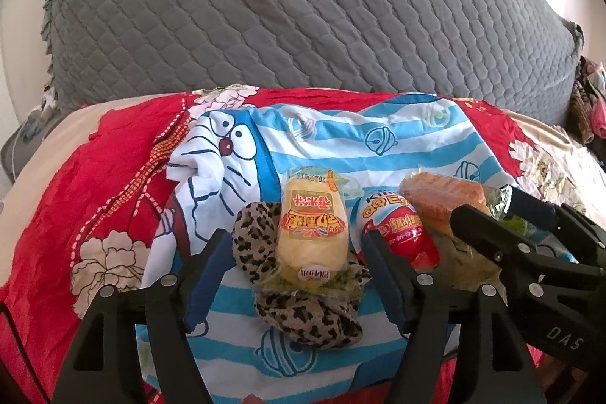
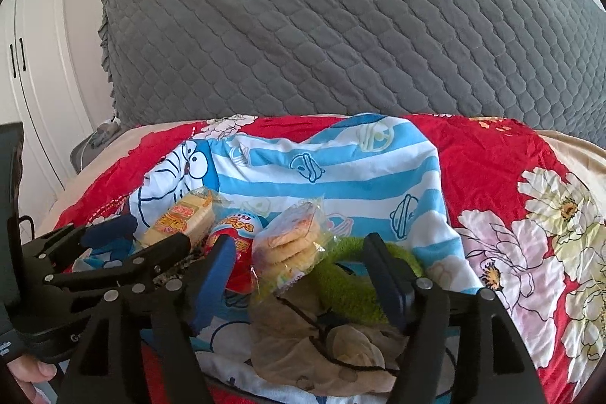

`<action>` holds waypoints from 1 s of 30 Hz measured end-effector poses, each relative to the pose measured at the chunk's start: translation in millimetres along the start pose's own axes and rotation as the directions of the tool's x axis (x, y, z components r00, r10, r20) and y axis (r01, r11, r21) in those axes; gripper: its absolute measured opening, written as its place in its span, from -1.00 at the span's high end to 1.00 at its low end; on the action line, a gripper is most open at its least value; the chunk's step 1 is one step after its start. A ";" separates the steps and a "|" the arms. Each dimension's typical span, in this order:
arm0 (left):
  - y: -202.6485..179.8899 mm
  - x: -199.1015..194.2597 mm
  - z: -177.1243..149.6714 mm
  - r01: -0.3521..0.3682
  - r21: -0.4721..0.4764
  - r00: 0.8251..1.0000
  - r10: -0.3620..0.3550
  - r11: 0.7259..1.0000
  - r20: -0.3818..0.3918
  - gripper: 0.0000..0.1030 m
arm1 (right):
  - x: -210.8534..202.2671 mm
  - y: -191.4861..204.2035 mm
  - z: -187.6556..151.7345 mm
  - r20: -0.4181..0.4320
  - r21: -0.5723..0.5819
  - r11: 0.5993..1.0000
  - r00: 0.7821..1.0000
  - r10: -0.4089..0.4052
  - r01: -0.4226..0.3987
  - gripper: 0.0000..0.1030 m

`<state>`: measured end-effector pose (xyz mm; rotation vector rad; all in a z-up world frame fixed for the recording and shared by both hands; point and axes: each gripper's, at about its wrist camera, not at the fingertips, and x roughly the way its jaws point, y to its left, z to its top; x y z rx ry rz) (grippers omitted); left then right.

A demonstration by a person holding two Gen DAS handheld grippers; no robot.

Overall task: Organize objects
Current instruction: 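Open the left gripper releasing the yellow bar while the right gripper releases the pink bar, then withdraw both open tools back from the gray tray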

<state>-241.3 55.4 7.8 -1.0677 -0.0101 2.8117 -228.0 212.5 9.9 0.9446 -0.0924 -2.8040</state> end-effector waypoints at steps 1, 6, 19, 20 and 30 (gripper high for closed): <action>-0.3 -1.0 0.0 -0.002 0.001 1.000 0.002 1.000 -0.002 -0.43 | -1.0 0.4 0.6 0.003 -0.002 1.000 1.000 0.001 -0.001 -0.37; -0.5 -7.1 1.7 -0.011 0.012 1.000 0.011 1.000 -0.006 -0.43 | -7.2 1.3 2.1 0.012 -0.007 1.000 1.000 0.004 -0.004 -0.39; 2.3 -35.3 0.8 -0.050 -0.003 0.999 0.050 0.999 -0.005 -0.47 | -28.8 12.3 5.4 0.024 -0.023 1.000 1.000 0.015 -0.015 -0.44; 2.4 -38.4 0.6 -0.051 -0.003 0.999 0.051 0.999 -0.004 -0.47 | -30.7 13.6 5.5 0.015 -0.029 0.999 1.000 0.014 -0.014 -0.45; 5.8 -70.6 -1.8 -0.048 -0.012 0.999 0.048 0.999 0.009 -0.49 | -48.1 18.9 9.2 -0.013 -0.025 1.000 1.000 -0.003 0.003 -0.59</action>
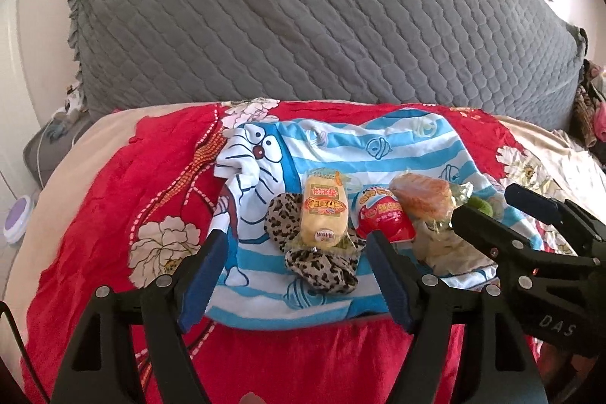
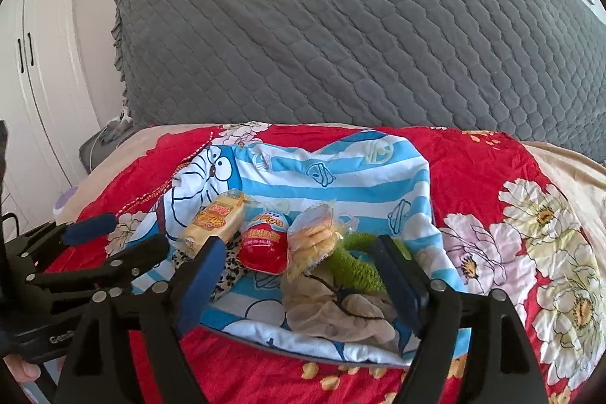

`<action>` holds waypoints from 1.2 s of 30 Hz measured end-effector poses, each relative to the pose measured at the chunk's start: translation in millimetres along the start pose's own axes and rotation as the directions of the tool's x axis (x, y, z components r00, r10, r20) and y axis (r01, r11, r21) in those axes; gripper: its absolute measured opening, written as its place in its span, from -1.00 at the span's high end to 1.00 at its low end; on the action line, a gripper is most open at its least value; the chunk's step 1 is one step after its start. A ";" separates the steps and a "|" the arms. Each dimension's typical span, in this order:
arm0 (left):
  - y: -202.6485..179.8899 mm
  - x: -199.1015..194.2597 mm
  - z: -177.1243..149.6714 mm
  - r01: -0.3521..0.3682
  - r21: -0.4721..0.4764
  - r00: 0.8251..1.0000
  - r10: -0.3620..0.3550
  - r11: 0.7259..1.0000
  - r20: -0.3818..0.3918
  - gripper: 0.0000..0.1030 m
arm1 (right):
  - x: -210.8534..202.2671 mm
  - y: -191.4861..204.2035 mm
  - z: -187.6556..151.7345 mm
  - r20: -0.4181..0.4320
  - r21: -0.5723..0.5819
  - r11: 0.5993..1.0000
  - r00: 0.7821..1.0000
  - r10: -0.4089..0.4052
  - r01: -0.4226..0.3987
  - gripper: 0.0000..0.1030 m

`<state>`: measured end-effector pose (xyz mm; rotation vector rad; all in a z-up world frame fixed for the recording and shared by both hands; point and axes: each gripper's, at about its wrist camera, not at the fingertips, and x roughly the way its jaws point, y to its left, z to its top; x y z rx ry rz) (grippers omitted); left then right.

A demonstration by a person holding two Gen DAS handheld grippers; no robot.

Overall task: Organize objects
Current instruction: 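Withdraw both open tools back from the gray tray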

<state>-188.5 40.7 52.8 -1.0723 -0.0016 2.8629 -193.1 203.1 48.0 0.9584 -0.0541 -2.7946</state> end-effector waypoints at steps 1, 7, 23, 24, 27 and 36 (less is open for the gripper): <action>0.4 -2.5 -0.3 0.004 -0.003 1.000 -0.004 1.000 0.001 -0.49 | -1.5 0.1 0.7 -0.004 0.000 1.000 1.000 -0.001 0.001 -0.60; 2.6 -18.8 -1.4 0.014 -0.010 1.000 -0.014 1.000 0.010 -0.49 | -14.2 -1.0 4.4 -0.023 0.016 1.000 1.000 -0.011 0.011 -0.74; 1.5 -59.0 -7.5 0.037 -0.029 0.999 -0.036 0.999 0.035 -0.50 | -54.3 2.7 7.3 -0.051 0.012 1.000 0.998 -0.028 0.029 -0.95; 1.0 -60.8 -8.4 0.036 -0.028 0.999 -0.035 0.999 0.037 -0.50 | -57.5 3.1 7.0 -0.050 0.011 0.999 0.998 -0.031 0.032 -0.95; -0.3 -70.0 -11.8 0.044 -0.024 0.998 -0.043 0.999 0.041 -0.50 | -69.3 4.4 4.9 -0.053 0.006 0.999 0.998 -0.040 0.041 -0.95; -7.9 -96.8 -27.1 0.048 0.010 0.998 -0.049 0.999 0.046 -0.50 | -94.9 12.5 -4.8 -0.059 -0.007 0.998 0.996 -0.060 0.059 -0.95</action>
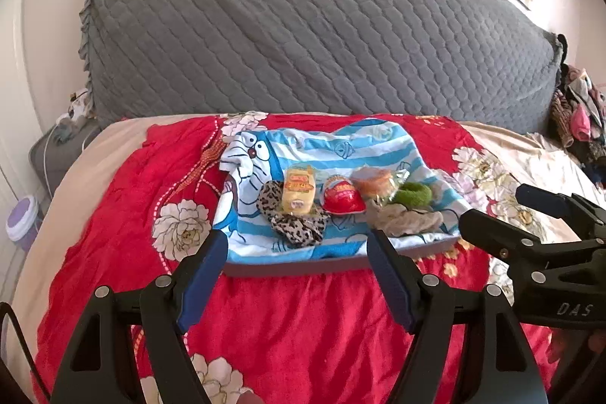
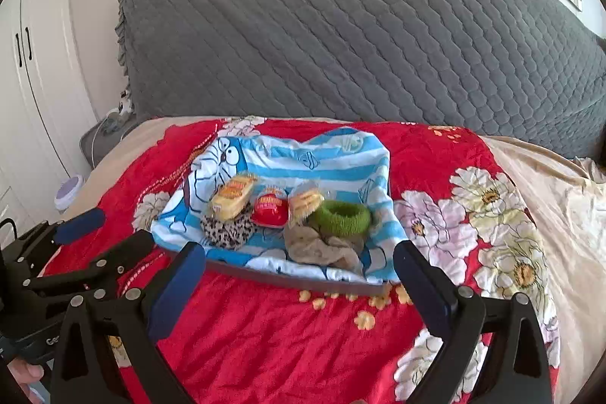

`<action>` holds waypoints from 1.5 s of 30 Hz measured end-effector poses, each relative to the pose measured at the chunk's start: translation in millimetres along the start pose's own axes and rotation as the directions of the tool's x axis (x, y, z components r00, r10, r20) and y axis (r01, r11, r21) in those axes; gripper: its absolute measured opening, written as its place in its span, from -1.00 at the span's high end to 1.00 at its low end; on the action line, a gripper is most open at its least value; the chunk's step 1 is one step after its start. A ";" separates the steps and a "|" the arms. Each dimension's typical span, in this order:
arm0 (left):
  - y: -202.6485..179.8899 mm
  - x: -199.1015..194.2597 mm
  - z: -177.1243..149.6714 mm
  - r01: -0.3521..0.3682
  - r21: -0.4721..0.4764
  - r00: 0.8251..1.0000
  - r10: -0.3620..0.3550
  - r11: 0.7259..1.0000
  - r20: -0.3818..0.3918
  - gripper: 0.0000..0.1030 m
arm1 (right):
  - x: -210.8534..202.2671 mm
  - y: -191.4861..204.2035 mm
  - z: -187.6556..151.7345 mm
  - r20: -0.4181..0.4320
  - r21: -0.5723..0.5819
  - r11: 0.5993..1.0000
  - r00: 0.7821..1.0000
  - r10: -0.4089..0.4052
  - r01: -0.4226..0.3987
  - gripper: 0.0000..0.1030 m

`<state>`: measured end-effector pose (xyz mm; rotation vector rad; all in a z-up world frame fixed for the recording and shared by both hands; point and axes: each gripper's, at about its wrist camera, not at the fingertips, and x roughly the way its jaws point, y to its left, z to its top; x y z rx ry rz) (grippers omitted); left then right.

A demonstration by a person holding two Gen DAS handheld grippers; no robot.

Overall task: Organize objects
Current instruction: 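Withdraw both open tools back from the gray tray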

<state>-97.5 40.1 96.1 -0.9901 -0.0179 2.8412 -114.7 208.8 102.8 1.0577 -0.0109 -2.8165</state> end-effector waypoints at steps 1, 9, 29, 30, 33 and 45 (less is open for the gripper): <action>-0.5 -2.5 -1.5 0.002 0.001 1.000 -0.002 1.000 -0.001 -0.50 | -2.0 0.5 -1.4 -0.002 -0.001 1.000 1.000 0.001 -0.001 -0.95; -2.4 -28.2 -11.0 -0.003 0.003 1.000 0.003 1.000 0.015 -0.50 | -29.7 4.0 -11.4 0.013 -0.009 1.000 1.000 -0.010 0.010 -0.95; -11.3 -64.4 -37.8 -0.014 0.033 1.000 0.014 0.999 0.013 -0.50 | -65.0 3.1 -53.8 0.002 0.010 1.000 1.000 0.006 -0.006 -0.95; -11.5 -66.1 -40.1 -0.014 0.033 1.000 0.014 0.999 0.013 -0.50 | -65.6 3.5 -56.1 -0.002 0.010 1.000 1.000 0.001 -0.001 -0.95; -11.6 -69.1 -44.5 -0.014 0.033 1.000 0.014 0.999 0.008 -0.50 | -66.5 4.8 -61.9 -0.008 0.010 1.000 1.000 -0.002 0.002 -0.95; -7.6 -71.9 -61.6 -0.010 0.016 1.000 0.010 1.000 -0.012 -0.50 | -66.1 10.5 -88.4 -0.036 -0.006 1.000 0.999 -0.014 0.014 -0.95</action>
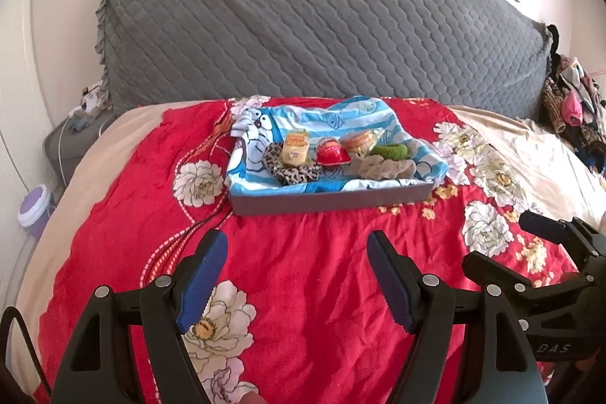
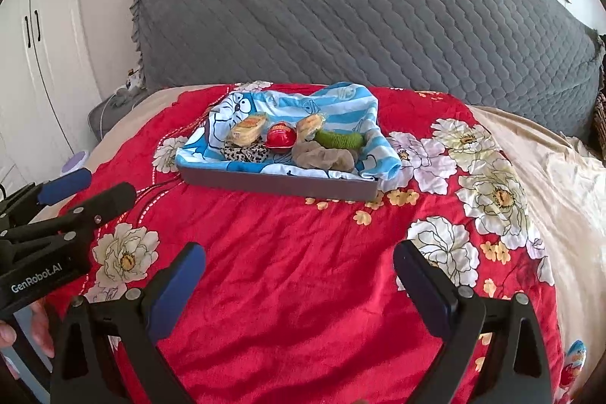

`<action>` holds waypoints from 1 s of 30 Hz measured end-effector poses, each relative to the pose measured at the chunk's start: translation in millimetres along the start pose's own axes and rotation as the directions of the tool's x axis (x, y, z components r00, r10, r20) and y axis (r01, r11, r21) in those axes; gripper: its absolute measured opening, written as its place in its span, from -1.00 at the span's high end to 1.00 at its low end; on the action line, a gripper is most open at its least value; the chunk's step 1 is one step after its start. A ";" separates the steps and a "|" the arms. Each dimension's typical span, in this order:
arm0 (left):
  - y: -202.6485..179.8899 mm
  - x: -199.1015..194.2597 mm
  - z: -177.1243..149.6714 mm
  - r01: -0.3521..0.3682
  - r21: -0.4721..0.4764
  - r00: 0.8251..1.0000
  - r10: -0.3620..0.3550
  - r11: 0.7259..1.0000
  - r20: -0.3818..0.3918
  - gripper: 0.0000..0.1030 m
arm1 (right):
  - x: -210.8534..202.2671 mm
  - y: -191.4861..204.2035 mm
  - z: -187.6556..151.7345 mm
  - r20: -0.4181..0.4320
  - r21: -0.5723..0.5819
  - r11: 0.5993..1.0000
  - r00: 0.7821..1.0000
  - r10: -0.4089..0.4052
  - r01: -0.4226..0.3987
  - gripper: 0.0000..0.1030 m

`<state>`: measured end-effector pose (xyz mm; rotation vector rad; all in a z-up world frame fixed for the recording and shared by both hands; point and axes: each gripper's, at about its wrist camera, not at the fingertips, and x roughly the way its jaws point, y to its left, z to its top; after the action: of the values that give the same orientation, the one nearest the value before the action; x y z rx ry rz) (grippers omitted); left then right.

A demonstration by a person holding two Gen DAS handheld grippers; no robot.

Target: Organize objects

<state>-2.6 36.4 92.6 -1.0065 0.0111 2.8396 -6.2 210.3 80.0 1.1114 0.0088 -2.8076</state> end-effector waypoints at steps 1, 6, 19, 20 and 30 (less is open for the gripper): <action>0.7 0.0 -1.7 -0.003 0.002 1.000 0.003 1.000 0.002 -0.50 | 0.0 0.1 -1.6 -0.004 -0.001 1.000 1.000 0.001 -0.001 -0.95; 2.5 4.5 -8.7 -0.024 0.017 1.000 0.025 1.000 -0.009 -0.50 | 0.2 0.2 -7.0 -0.005 -0.009 1.000 1.000 -0.002 0.002 -0.95; 1.9 18.9 -25.3 -0.025 0.021 0.998 0.026 0.999 -0.052 -0.50 | 9.5 -2.9 -20.0 -0.025 0.001 1.000 1.000 -0.013 0.013 -0.95; 2.2 20.0 -26.3 -0.024 0.017 0.998 0.025 1.000 -0.055 -0.50 | 10.5 -2.9 -20.6 -0.023 -0.004 1.000 1.000 -0.013 0.013 -0.95; 4.8 32.1 -34.2 -0.027 0.006 0.997 0.028 1.000 -0.071 -0.50 | 18.6 -2.2 -28.5 -0.030 0.003 1.000 1.000 0.000 0.000 -0.95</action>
<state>-6.5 33.7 45.7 -1.1143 0.0397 2.8252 -0.5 211.8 46.5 1.1543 0.0071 -2.7920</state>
